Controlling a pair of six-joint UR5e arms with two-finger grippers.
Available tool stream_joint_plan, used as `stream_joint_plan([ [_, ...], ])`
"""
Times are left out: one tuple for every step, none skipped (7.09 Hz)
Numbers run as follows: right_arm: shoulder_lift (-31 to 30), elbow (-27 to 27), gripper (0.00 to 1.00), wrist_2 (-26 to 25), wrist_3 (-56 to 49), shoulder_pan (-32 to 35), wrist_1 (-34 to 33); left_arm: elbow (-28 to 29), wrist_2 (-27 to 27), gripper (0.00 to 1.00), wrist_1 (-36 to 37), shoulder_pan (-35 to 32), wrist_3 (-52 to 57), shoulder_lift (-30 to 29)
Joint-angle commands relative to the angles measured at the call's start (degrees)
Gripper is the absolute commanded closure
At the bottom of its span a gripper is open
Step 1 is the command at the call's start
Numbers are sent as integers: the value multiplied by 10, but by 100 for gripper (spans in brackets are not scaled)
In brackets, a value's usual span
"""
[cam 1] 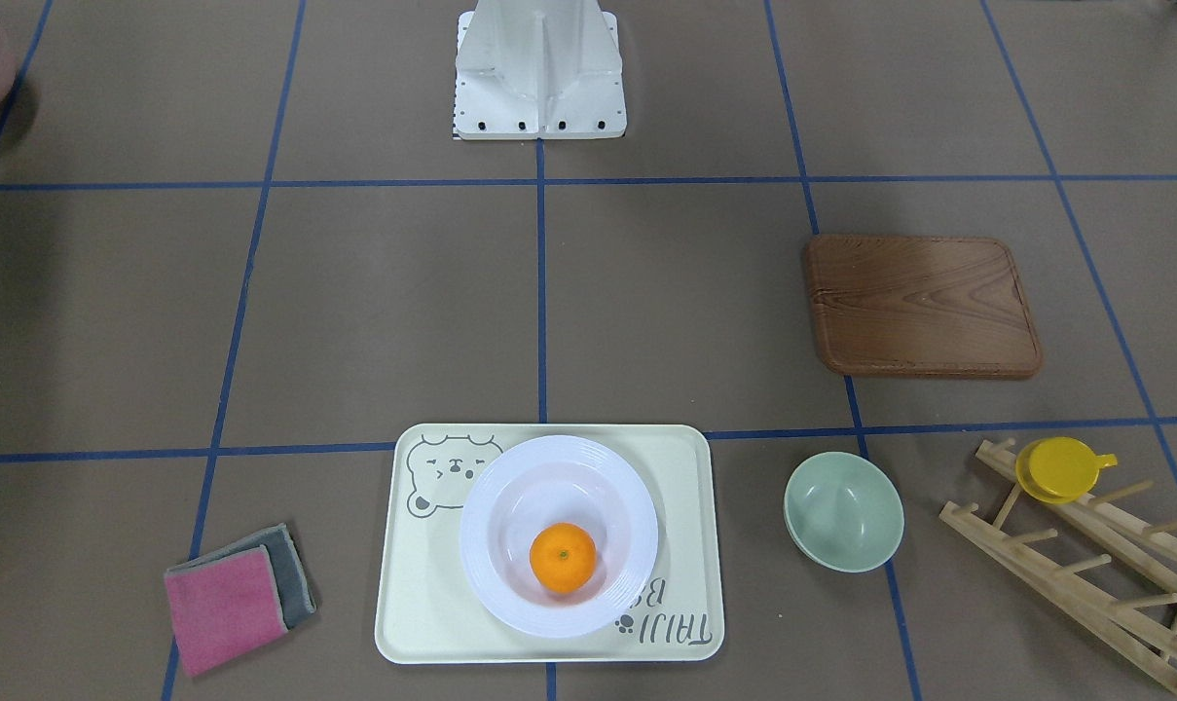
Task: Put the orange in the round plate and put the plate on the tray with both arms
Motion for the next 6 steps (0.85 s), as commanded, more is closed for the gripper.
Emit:
stream_joint_plan([
  [-26,25,0,-1,0,7,1,-1,1,0,0,-1,-1,5],
  [-40,58,0,-8,7,7,1,-1,13,0,0,1,0,4],
  [-41,62,0,-10,6,7,1,-1,21,0,-1,-1,0,4],
  [-44,61,0,-16,6,2,1,-1,21,0,-1,-1,0,4],
  [-42,62,0,-45,6,-8,2,-2,21,0,-3,1,1,1],
  [-40,62,0,-43,7,-14,1,-5,20,0,-2,1,0,-1],
])
